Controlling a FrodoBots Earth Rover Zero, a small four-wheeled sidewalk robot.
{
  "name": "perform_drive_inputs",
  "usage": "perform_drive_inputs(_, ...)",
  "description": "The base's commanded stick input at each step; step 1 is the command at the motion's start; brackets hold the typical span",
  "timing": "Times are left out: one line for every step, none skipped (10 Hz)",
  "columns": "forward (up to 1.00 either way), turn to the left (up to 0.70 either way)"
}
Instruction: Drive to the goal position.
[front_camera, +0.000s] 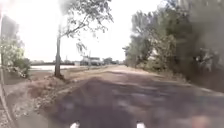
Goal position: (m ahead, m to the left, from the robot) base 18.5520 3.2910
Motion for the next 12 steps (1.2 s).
perform_drive_inputs(0.70, 0.00)
perform_drive_inputs(0.70, 0.00)
perform_drive_inputs(0.70, 0.00)
perform_drive_inputs(0.70, 0.00)
perform_drive_inputs(0.70, 0.00)
perform_drive_inputs(0.70, 0.00)
perform_drive_inputs(0.70, 0.00)
perform_drive_inputs(0.00, 0.00)
perform_drive_inputs(0.00, 0.00)
perform_drive_inputs(0.00, 0.00)
perform_drive_inputs(0.00, 0.00)
perform_drive_inputs(0.00, 0.00)
